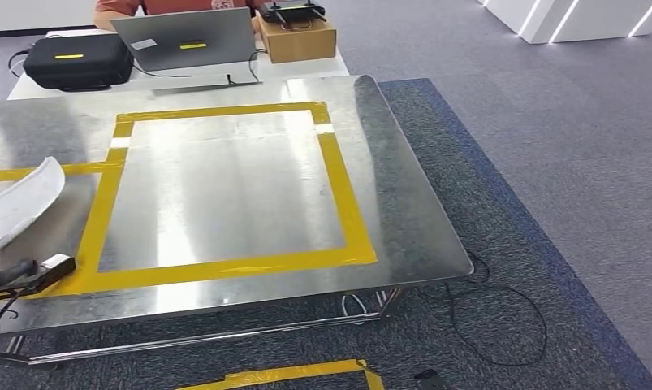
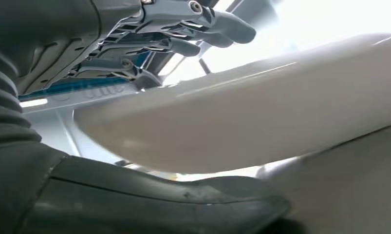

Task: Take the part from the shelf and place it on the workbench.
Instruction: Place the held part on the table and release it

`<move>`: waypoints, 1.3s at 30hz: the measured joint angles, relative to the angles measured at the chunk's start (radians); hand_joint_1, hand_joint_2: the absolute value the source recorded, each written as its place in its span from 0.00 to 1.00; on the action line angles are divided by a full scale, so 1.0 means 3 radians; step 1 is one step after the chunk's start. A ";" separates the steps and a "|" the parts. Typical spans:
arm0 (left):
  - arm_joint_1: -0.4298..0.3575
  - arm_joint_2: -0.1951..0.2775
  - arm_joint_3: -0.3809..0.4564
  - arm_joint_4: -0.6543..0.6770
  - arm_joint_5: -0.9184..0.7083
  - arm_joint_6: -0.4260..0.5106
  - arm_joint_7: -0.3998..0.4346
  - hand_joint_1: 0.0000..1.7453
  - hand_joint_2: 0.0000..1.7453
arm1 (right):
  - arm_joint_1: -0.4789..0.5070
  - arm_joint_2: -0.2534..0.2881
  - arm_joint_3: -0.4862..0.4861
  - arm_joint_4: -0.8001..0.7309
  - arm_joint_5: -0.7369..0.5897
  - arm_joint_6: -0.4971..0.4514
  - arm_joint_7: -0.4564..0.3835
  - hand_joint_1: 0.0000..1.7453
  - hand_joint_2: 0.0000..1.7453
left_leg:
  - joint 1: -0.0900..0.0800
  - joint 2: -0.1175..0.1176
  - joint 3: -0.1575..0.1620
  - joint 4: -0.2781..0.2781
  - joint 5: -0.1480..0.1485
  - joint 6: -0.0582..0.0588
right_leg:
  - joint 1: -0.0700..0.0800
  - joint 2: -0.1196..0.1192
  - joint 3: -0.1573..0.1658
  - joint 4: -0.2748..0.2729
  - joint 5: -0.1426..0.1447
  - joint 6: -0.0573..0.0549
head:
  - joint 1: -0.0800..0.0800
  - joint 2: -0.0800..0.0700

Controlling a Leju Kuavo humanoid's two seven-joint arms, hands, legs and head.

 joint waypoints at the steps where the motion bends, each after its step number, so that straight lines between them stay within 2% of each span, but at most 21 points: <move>1: 0.0044 -0.0011 0.0000 -0.0084 0.0034 0.0000 -0.0051 0.00 0.00 | 0.0000 0.0000 0.0000 0.0000 -0.0001 0.0000 -0.0002 0.00 0.00 | 0.0000 0.0000 0.0000 0.0000 0.0000 0.0000 | 0.0000 0.0001 0.0000 0.0000 0.0000 0.0000 | 0.0000 0.0000; 4: 0.0213 -0.0083 0.0037 -0.0479 0.0240 0.0000 -0.0346 0.00 0.00 | 0.0001 0.0000 0.0000 0.0000 -0.0012 -0.0003 -0.0007 0.00 0.00 | -0.0001 0.0000 0.0000 0.0000 0.0000 0.0000 | -0.0001 0.0000 -0.0001 -0.0001 0.0000 0.0000 | 0.0000 0.0000; 8: 0.0408 -0.0269 0.0229 -0.1099 0.0521 -0.0001 -0.0808 0.00 0.00 | -0.0001 0.0000 0.0001 0.0000 -0.0031 -0.0006 -0.0019 0.00 0.00 | -0.0002 0.0000 -0.0001 0.0001 -0.0002 0.0000 | -0.0002 0.0002 0.0001 -0.0002 0.0000 0.0000 | 0.0000 0.0000; 15: 0.0525 -0.0430 0.0420 -0.1591 0.0606 -0.0002 -0.0928 0.00 0.00 | 0.0001 0.0000 0.0002 0.0000 -0.0037 -0.0008 -0.0027 0.00 0.00 | -0.0003 0.0000 0.0000 0.0000 -0.0003 0.0000 | 0.0000 0.0002 0.0000 -0.0002 0.0000 0.0000 | -0.0001 0.0000; 17: 0.0561 -0.0505 0.0496 -0.1716 0.0765 -0.0002 -0.1185 0.00 0.00 | 0.0003 0.0000 0.0002 0.0000 -0.0040 -0.0013 -0.0029 0.00 0.00 | -0.0002 0.0000 0.0000 0.0000 -0.0003 -0.0001 | 0.0000 0.0001 -0.0001 -0.0002 0.0000 0.0000 | -0.0001 0.0000; 19: 0.0600 -0.0636 0.0615 -0.1894 0.1019 -0.0002 -0.1543 0.00 0.00 | 0.0003 0.0000 0.0002 0.0000 -0.0047 -0.0020 -0.0033 0.00 0.00 | -0.0002 0.0000 0.0000 0.0000 -0.0003 -0.0001 | 0.0000 0.0000 0.0000 -0.0002 0.0000 0.0000 | 0.0000 0.0000; 21: 0.0642 -0.0767 0.0689 -0.2099 0.1264 -0.0002 -0.1755 0.00 0.00 | 0.0002 0.0000 0.0002 0.0000 -0.0053 -0.0026 -0.0036 0.00 0.00 | -0.0002 0.0000 0.0000 0.0000 -0.0003 0.0000 | -0.0001 0.0001 0.0001 -0.0002 0.0000 0.0000 | 0.0000 0.0000; 24: 0.0714 -0.0914 0.0704 -0.2433 0.1539 -0.0003 -0.1867 0.00 0.00 | 0.0004 0.0000 0.0002 0.0000 -0.0057 -0.0029 -0.0036 0.00 0.00 | -0.0003 0.0000 0.0000 0.0000 -0.0004 0.0001 | -0.0002 0.0002 0.0001 -0.0002 0.0000 0.0000 | 0.0000 0.0000; 29: 0.0823 -0.1068 0.0695 -0.2904 0.1860 -0.0003 -0.2042 0.00 0.00 | 0.0004 0.0000 0.0002 0.0000 -0.0059 -0.0036 -0.0035 0.00 0.00 | -0.0003 0.0000 0.0000 0.0000 -0.0005 0.0001 | -0.0003 0.0001 0.0000 -0.0003 0.0000 0.0001 | 0.0000 0.0000; 34: 0.0888 -0.1139 0.0642 -0.3165 0.1950 -0.0004 -0.2064 0.00 0.00 | 0.0003 0.0000 0.0002 0.0000 -0.0064 -0.0038 -0.0036 0.00 0.00 | -0.0003 0.0000 0.0000 0.0000 -0.0004 0.0001 | -0.0001 0.0000 0.0001 -0.0003 0.0000 0.0000 | 0.0000 0.0000; 39: 0.0908 -0.1172 0.0612 -0.3237 0.1951 -0.0012 -0.2064 0.00 0.00 | 0.0003 0.0000 0.0002 0.0000 -0.0066 -0.0038 -0.0036 0.00 0.00 | -0.0003 0.0000 0.0001 0.0000 -0.0004 0.0001 | -0.0001 0.0001 0.0001 -0.0002 0.0000 0.0000 | -0.0001 0.0000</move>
